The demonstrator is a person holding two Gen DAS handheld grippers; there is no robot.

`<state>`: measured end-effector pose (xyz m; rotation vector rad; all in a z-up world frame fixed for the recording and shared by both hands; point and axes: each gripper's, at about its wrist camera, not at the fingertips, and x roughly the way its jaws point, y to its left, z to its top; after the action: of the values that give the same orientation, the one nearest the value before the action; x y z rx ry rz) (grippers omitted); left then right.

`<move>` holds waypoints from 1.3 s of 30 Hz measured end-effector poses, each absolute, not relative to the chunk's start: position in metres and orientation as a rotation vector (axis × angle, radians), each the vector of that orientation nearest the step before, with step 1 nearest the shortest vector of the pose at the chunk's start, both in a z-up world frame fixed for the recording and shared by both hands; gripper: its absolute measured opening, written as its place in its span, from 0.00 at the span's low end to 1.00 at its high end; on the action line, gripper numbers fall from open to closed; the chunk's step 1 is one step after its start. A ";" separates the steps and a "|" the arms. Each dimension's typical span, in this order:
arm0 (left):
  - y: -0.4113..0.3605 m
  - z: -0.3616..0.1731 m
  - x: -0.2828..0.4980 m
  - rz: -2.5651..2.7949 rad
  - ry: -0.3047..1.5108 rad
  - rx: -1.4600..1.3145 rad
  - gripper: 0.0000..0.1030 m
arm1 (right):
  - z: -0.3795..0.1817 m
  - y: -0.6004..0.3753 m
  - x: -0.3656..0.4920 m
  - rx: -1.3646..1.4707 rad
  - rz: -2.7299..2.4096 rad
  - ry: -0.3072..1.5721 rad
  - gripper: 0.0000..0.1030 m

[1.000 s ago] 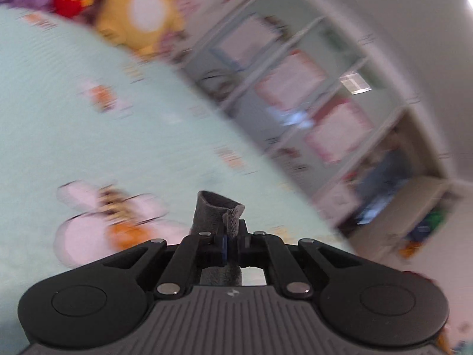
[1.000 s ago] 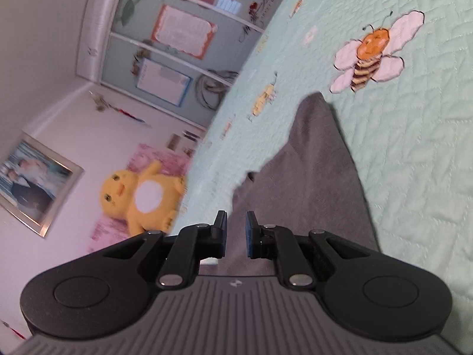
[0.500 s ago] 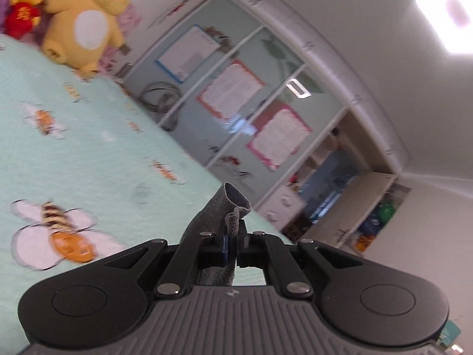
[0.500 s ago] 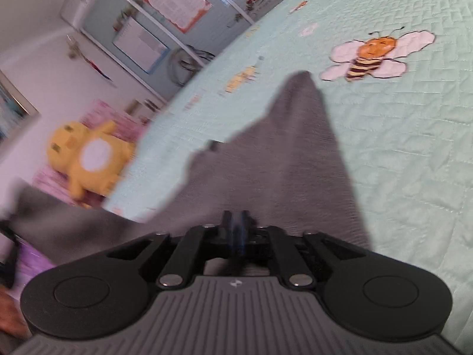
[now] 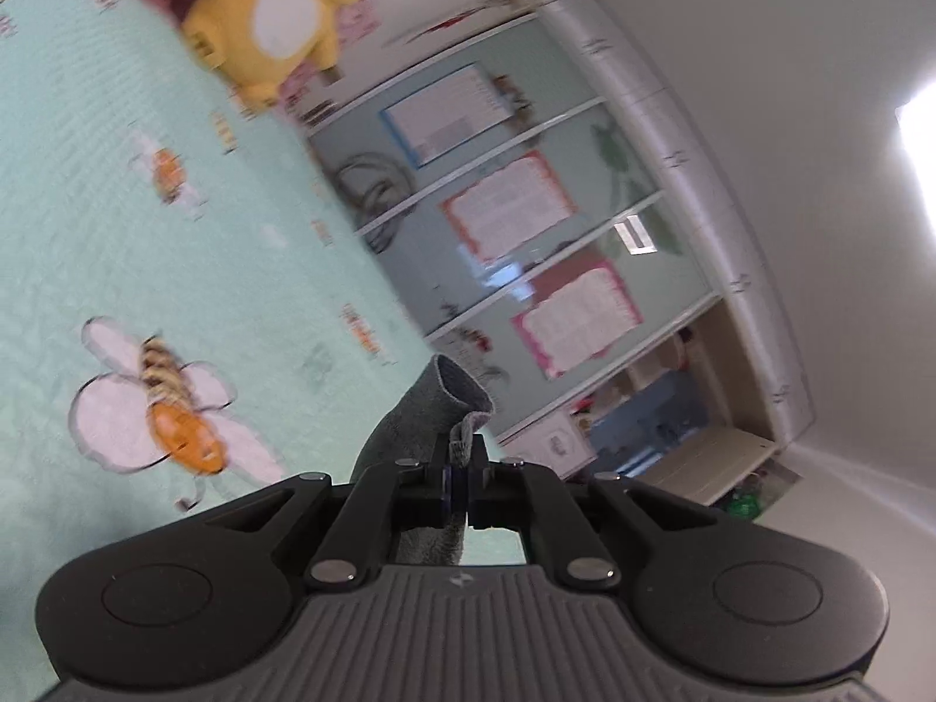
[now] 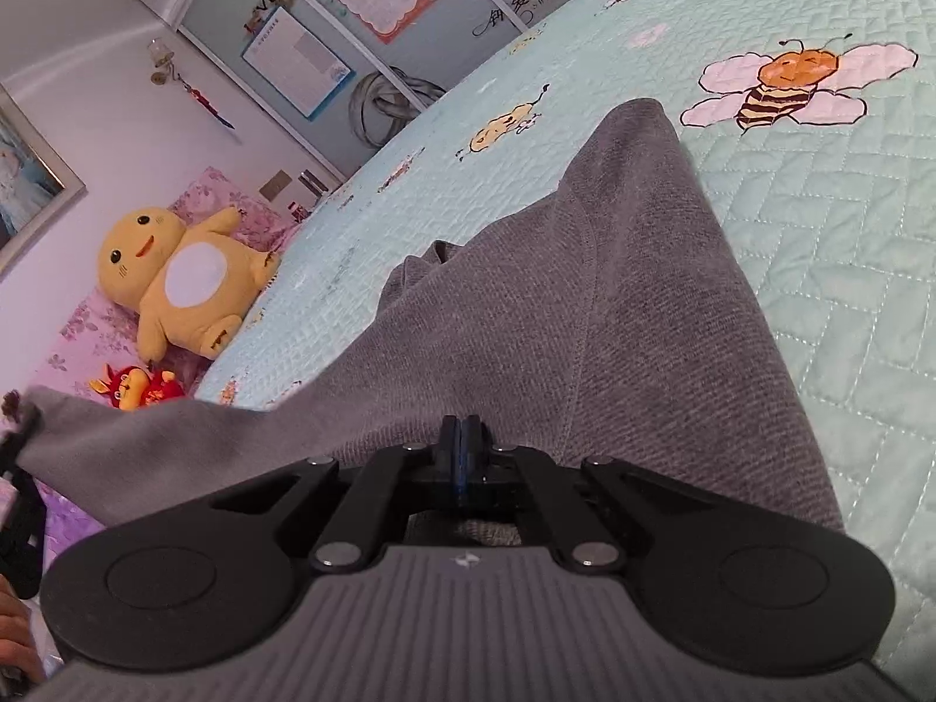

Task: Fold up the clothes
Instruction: 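Grasp the other grey sleeve cuff with the left gripper and lift it, then carry the held sleeve with the left gripper across the sweatshirt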

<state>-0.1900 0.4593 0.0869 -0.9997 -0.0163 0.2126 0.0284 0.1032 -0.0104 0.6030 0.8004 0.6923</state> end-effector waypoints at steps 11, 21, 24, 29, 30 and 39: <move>0.478 0.033 -0.208 0.380 0.116 -1.042 0.01 | 0.004 0.056 -0.018 0.790 0.782 0.795 0.09; 0.455 0.020 -0.250 0.418 0.231 -1.069 0.59 | -0.002 0.058 -0.031 0.738 0.755 0.775 0.13; 0.447 0.018 -0.264 0.427 0.267 -1.078 0.59 | -0.005 0.042 -0.030 0.846 0.768 0.728 0.14; 0.407 0.022 -0.255 0.213 0.358 -1.089 0.59 | -0.026 0.028 -0.014 0.957 0.750 0.721 0.31; 0.392 0.025 -0.241 0.116 0.388 -1.075 0.59 | -0.030 0.025 -0.011 0.979 0.746 0.720 0.31; 0.310 0.015 -0.122 -0.095 0.567 -1.059 0.57 | -0.046 0.014 0.004 1.049 0.767 0.721 0.30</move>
<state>-0.1217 0.3097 0.0149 -1.0585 0.5670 -0.0954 0.0035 0.0140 -0.0459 1.0492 0.7209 0.7666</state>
